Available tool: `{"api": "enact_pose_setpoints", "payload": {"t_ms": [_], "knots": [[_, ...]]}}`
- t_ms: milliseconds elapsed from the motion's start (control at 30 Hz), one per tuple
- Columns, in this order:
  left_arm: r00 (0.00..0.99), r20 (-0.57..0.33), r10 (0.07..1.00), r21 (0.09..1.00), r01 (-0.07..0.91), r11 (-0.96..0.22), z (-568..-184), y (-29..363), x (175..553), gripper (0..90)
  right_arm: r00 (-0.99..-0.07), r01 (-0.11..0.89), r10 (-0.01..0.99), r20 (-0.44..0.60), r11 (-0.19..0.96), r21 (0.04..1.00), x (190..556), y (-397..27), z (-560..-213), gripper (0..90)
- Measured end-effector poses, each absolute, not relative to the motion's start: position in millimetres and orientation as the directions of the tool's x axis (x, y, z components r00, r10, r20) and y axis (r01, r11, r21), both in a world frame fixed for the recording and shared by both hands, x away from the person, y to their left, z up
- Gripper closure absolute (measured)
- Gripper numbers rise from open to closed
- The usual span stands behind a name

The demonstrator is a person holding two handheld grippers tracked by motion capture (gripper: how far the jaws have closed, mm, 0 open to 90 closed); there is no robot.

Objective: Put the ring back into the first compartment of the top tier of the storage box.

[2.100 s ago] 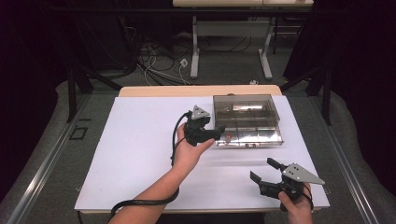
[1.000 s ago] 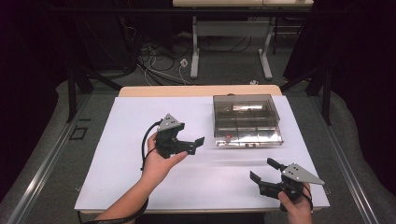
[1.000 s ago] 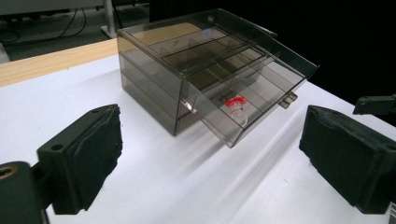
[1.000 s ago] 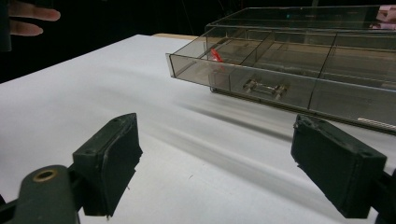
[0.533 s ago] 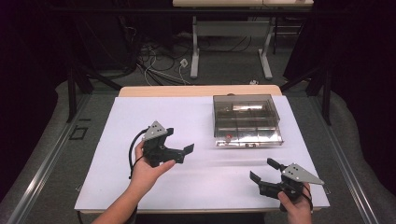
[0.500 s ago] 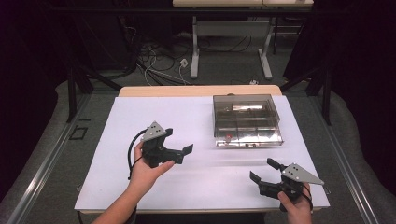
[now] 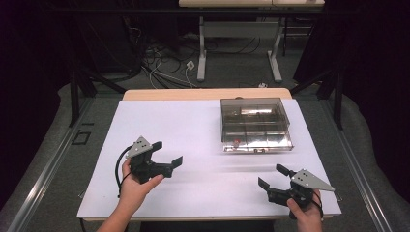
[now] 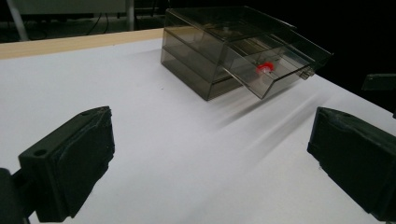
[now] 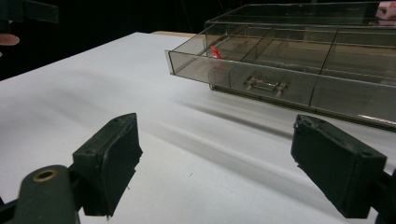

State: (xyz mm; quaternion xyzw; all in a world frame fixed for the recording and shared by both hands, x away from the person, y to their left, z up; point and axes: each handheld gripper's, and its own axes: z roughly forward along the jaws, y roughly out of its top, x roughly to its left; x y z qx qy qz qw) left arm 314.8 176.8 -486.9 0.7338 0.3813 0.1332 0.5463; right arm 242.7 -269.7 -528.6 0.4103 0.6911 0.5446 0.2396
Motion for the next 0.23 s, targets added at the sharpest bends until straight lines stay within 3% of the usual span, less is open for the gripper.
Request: {"api": "enact_pose_setpoints", "payload": {"t_ms": [233], "knots": [[0.668,-0.210,0.713,0.907,0.406,-0.113,-495,192,308,0.4,-0.548,0.301,0.829,0.111,0.072,0.951,243,-269,-529,15.0]]}}
